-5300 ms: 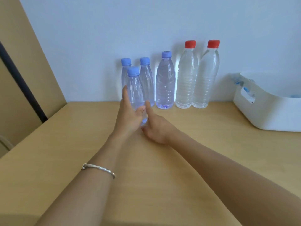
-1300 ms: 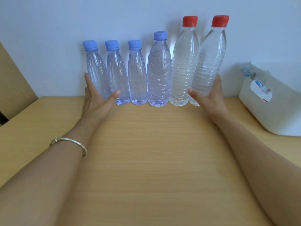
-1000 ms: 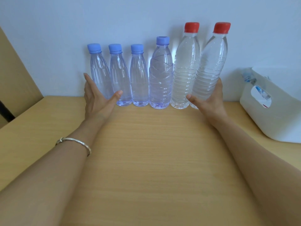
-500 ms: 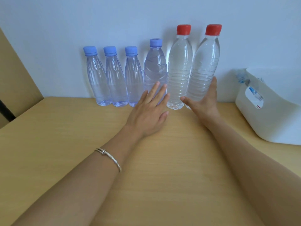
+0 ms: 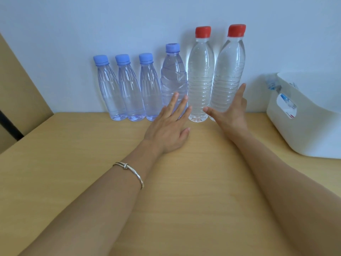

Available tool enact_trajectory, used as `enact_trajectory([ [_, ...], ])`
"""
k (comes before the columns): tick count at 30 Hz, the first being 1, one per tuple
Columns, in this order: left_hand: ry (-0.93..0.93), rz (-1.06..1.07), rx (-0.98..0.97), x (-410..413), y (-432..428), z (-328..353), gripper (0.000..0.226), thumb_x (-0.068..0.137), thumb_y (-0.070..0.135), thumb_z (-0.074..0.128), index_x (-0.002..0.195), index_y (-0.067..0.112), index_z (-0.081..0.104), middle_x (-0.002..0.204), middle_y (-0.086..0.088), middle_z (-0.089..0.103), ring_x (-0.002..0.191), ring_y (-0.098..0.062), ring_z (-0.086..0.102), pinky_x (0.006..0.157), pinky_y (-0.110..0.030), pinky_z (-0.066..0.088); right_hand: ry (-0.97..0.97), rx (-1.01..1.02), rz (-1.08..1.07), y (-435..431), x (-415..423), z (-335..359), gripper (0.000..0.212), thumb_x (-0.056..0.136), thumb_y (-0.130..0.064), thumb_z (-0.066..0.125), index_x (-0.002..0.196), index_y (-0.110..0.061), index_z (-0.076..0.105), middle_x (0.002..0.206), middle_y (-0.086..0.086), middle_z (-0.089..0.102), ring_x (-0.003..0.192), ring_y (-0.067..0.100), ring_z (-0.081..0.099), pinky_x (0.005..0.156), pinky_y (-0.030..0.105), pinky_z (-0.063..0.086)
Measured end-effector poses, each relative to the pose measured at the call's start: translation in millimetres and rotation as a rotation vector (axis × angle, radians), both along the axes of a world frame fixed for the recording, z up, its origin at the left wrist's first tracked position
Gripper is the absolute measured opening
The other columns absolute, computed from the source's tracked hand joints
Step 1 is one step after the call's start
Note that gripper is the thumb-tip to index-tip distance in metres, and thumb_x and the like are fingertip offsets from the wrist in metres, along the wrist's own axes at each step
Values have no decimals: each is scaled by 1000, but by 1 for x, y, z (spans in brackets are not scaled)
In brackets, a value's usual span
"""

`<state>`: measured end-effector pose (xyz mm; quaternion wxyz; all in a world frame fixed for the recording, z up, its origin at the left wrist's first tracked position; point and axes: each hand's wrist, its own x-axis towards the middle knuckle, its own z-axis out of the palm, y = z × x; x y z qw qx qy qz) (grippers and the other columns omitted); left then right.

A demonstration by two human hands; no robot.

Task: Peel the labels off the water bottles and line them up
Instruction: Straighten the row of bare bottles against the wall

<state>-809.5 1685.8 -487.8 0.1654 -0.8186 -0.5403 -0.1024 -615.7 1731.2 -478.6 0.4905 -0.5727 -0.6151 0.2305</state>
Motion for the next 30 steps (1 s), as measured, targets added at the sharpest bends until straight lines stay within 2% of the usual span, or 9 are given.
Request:
enact_trajectory([
  [3, 9, 17, -43, 2, -2, 4, 64, 100, 40, 32, 155, 15, 12, 163, -3, -11, 148, -26, -22, 121, -46, 9, -3, 21, -31, -4, -1, 2, 122, 72, -42, 80, 152, -17, -9, 153, 11, 14, 143, 19, 21, 113, 32, 25],
  [6, -17, 8, -32, 2, 0, 2, 62, 99, 37, 35, 154, 15, 17, 163, -3, -9, 148, -26, -20, 121, -47, 10, 45, 119, -77, -11, -2, 3, 110, 73, -42, 78, 152, -17, 6, 145, 8, 25, 134, 19, 34, 111, 34, 32],
  [10, -131, -72, 156, 1, -4, 2, 56, 86, 25, 37, 136, 5, 52, 154, -16, 35, 145, -34, 27, 107, -53, 38, -49, 341, -147, -20, -5, 4, 70, 80, -28, 73, 137, -6, 38, 124, 13, 44, 114, 23, 46, 101, 39, 41],
  [14, -361, 47, 276, -1, -6, 3, 54, 80, 18, 42, 132, 4, 51, 137, -20, 49, 123, -38, 47, 103, -50, 40, -202, 552, -97, -26, -24, 6, 36, 83, -20, 65, 113, -1, 56, 99, 13, 57, 91, 18, 50, 85, 35, 42],
  [17, -508, 189, 275, -3, -8, -1, 53, 80, 18, 44, 131, 4, 51, 127, -18, 52, 113, -37, 51, 98, -45, 43, -246, 325, 228, -34, -41, 6, 16, 93, -19, 56, 96, -5, 64, 88, 8, 64, 79, 18, 54, 78, 34, 45],
  [20, -563, 194, 167, -3, -7, 0, 50, 86, 13, 51, 135, 6, 46, 124, -16, 52, 114, -36, 50, 92, -43, 43, -266, 84, 434, -39, -42, 4, 35, 100, -28, 45, 102, 0, 65, 102, 19, 67, 96, 31, 58, 84, 35, 42],
  [22, -623, 177, 120, -4, -6, 0, 53, 88, 9, 53, 139, 8, 40, 128, -15, 50, 119, -33, 47, 94, -42, 42, -214, 18, 474, -40, -40, 7, 37, 101, -35, 40, 111, -8, 65, 113, 17, 65, 107, 26, 55, 88, 27, 38],
  [26, -743, 198, 82, -6, -5, 0, 57, 87, 5, 55, 140, 12, 36, 129, -12, 49, 120, -28, 46, 95, -37, 39, -128, -55, 481, -37, -40, 8, 27, 102, -39, 35, 92, -49, 58, 91, -29, 65, 91, -12, 58, 77, -1, 37],
  [30, -824, 225, 62, -8, -2, 1, 56, 86, 5, 53, 139, 15, 37, 130, -9, 47, 122, -24, 42, 95, -31, 35, -111, -69, 494, -35, -39, 5, 30, 101, -40, 37, 114, -30, 63, 107, -7, 69, 103, 9, 57, 80, -1, 35],
])
